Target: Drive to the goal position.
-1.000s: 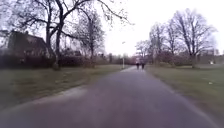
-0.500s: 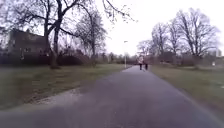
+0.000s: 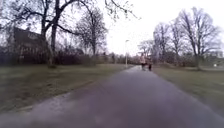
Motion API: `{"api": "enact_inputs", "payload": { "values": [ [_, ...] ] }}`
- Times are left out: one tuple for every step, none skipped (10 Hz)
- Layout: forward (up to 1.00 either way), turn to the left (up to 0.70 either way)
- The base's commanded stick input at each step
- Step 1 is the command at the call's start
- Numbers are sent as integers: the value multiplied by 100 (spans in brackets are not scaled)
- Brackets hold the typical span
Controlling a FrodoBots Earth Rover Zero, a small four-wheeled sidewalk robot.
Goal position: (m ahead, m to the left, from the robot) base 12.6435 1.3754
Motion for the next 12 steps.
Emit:
{"api": "enact_inputs", "payload": {
  "values": [
    [100, 0],
    [100, 0],
    [100, 0],
    [100, 0],
    [100, 0],
    [100, 0],
    [100, 0],
    [100, 0],
    [100, 0],
    [100, 0],
    [100, 0],
    [100, 0]
  ]
}}
